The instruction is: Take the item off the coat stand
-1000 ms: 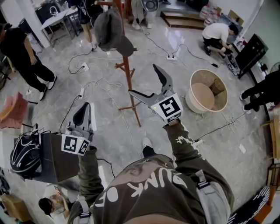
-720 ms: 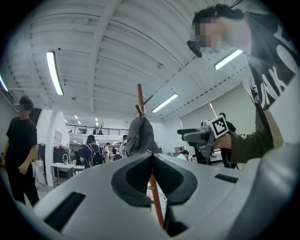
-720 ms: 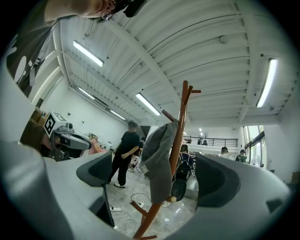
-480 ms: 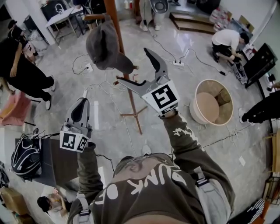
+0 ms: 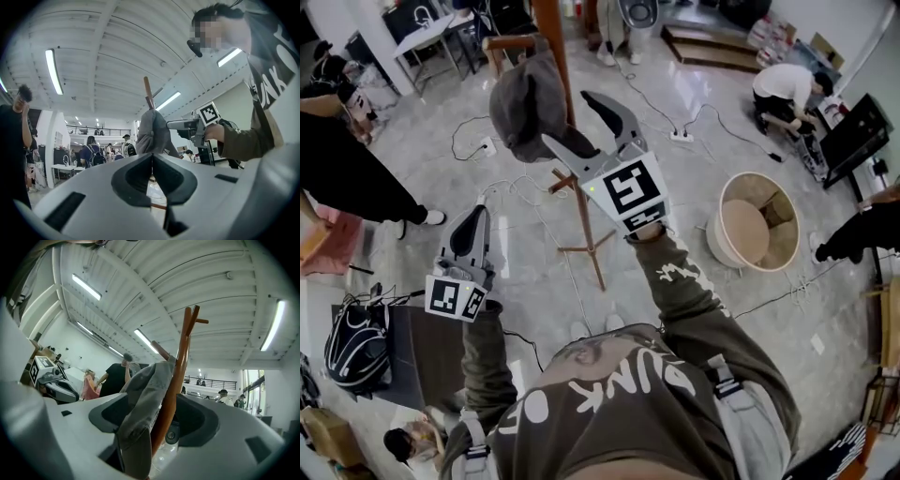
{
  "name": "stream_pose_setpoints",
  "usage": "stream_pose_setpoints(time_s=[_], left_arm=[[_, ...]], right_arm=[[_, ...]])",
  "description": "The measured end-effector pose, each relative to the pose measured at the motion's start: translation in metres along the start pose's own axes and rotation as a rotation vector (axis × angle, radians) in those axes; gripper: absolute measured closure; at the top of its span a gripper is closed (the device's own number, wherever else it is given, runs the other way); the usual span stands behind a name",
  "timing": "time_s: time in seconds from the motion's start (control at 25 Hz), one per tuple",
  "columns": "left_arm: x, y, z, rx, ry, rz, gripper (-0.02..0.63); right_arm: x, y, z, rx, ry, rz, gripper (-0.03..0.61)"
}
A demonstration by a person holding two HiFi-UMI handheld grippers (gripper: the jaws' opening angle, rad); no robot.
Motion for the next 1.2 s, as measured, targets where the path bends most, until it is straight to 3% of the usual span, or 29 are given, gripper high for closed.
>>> stream_pose_setpoints(time_s=[0.2,0.44,0.76,1.2], left_arm=[[-0.003,-0.004,-0.014,-0.007,-0.012,0.004,0.609],[-0.008,-0.01,-0.025,-0.021,-0.009,0.008,0.609],[-0.01,-0.014,-0.033,-0.029,-0.011,0.012,0.609],[-0.001,-0.014,-0.028,-0.028,-0.018,0.015,0.609]], right_arm=[[0.021,0.007,-0.006,0.0,-0.011,-0.025,0.313],[0.03,0.005,0.001,-0.037,-0.093,-0.081,0.51],[0.028,0.016,0.002,-0.041,-0.111,-0.028,0.538],[0.013,0.061,0.004,-0.106,-0.082,0.089,0.54]])
Point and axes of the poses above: the fingertips, and each gripper's own axes: x forward along the fingers, z to its right, y out of its top, the point moved 9 cm from there along -x, backward along the fingers, and after that the axes turned 3 degrees about x, right-handed, at the moved point
